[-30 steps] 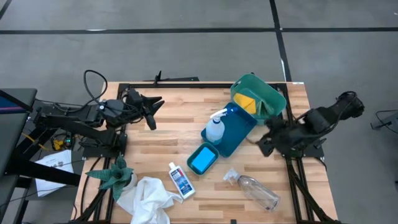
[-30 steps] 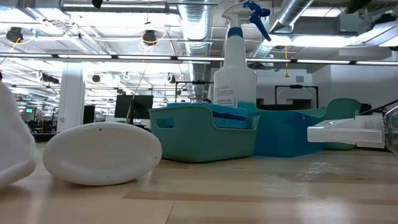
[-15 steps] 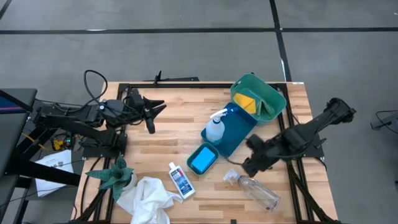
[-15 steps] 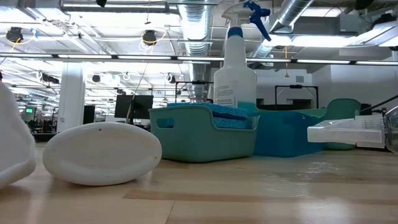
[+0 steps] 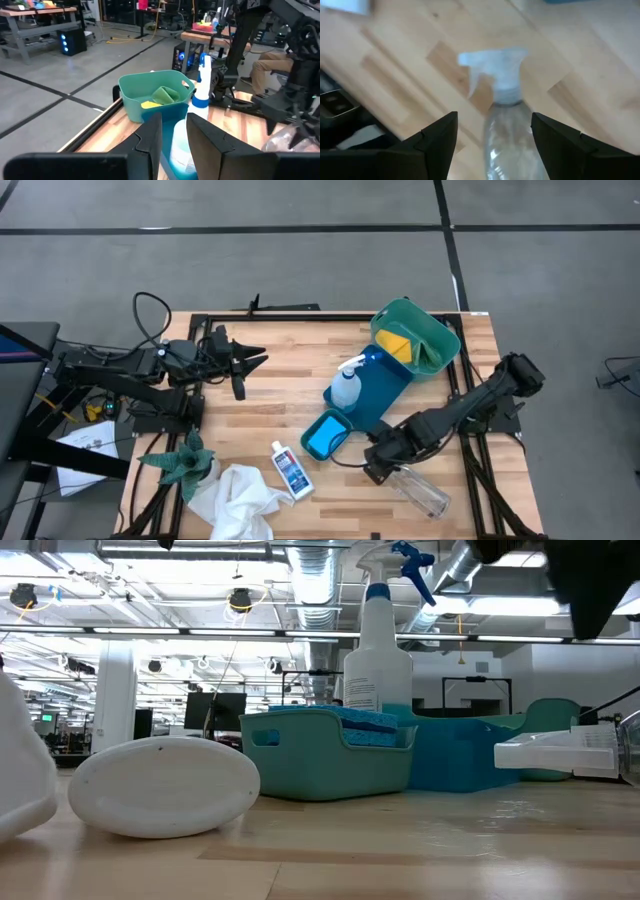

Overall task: Pick & Place Kitchen Items
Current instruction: Put the transparent spray bottle into the blue bin

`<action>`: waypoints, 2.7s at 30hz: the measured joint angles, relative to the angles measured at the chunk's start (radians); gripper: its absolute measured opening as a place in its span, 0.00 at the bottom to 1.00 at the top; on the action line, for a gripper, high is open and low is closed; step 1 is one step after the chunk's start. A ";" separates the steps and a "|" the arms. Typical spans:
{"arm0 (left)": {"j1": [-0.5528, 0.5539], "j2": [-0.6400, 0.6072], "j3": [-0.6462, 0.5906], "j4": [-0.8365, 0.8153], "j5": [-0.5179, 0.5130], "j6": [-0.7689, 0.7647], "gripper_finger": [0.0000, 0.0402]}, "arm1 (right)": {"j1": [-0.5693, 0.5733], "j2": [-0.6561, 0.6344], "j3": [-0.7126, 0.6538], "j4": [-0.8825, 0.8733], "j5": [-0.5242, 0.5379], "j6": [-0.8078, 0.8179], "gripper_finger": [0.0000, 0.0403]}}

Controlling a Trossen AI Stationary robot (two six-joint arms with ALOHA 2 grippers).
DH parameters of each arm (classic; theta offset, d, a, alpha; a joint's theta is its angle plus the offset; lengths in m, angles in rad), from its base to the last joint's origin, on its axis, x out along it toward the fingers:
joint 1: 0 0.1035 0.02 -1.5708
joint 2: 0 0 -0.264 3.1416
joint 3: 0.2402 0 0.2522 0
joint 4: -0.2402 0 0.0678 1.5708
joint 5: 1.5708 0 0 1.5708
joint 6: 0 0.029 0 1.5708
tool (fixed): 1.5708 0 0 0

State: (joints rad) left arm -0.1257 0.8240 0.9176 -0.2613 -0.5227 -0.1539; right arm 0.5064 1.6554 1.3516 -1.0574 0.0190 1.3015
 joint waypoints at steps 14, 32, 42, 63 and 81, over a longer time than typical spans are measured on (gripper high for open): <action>-0.020 -0.020 0.000 -0.001 0.001 0.000 0.22 | -0.011 0.000 -0.173 0.273 -0.027 -0.002 0.61; -0.019 -0.019 0.000 0.000 0.020 -0.008 0.22 | -0.047 -0.014 -0.247 0.286 -0.075 -0.145 0.61; -0.019 -0.019 0.000 0.000 0.046 -0.011 0.22 | -0.051 -0.014 -0.329 0.389 -0.098 -0.172 0.61; -0.019 -0.019 0.000 -0.004 0.061 -0.008 0.22 | -0.057 0.082 -0.368 0.445 -0.152 -0.180 0.61; -0.019 -0.019 0.000 -0.007 0.061 -0.008 0.22 | -0.056 0.093 -0.368 0.463 -0.152 -0.095 0.33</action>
State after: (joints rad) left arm -0.1448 0.8047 0.9180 -0.2680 -0.4614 -0.1619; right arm 0.4501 1.7485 0.9836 -0.5944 -0.1333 1.2067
